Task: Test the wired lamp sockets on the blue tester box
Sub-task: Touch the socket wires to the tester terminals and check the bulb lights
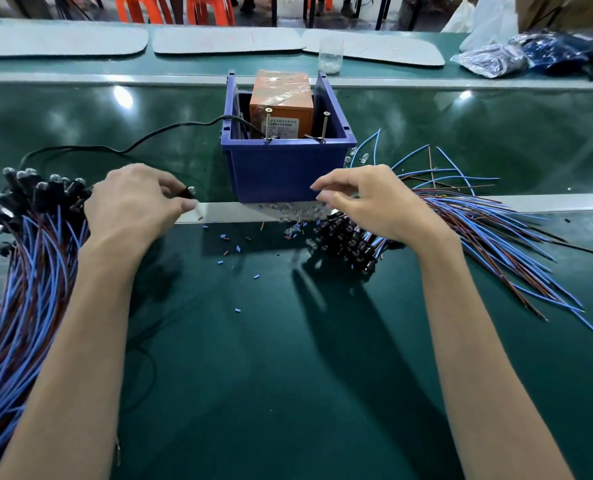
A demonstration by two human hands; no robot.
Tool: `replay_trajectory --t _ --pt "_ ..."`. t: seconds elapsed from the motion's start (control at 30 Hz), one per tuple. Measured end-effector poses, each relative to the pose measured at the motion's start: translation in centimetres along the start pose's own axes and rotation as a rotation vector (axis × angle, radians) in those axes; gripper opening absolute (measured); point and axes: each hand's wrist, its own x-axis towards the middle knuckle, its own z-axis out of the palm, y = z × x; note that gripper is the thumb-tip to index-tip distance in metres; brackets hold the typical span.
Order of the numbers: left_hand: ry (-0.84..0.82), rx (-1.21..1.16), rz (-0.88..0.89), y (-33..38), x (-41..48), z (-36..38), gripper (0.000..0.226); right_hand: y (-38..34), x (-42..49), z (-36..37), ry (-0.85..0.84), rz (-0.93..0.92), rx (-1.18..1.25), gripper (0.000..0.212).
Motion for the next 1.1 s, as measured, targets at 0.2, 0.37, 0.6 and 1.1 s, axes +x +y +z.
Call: replay_trajectory --t 0.2,0.37,0.6,1.1 --pt "-0.211 -0.401 0.171 2.9 -1.9 -0.5 0.013 -2.2 0.0 1.8 -0.031 -0.094 0.150 0.018" --pt "-0.348 -0.669 0.297 4.5 -3.2 -0.5 0.009 -3.1 0.1 3.5 -0.160 -0.084 0.285 0.017" --pt "-0.361 -0.794 0.270 4.5 -3.3 0.0 0.012 -3.7 0.0 3.7 -0.167 0.086 0.759 0.014" --pt "-0.592 -0.607 0.181 4.8 -3.0 1.2 0.034 -4.0 0.0 1.1 0.100 0.247 0.853 0.012"
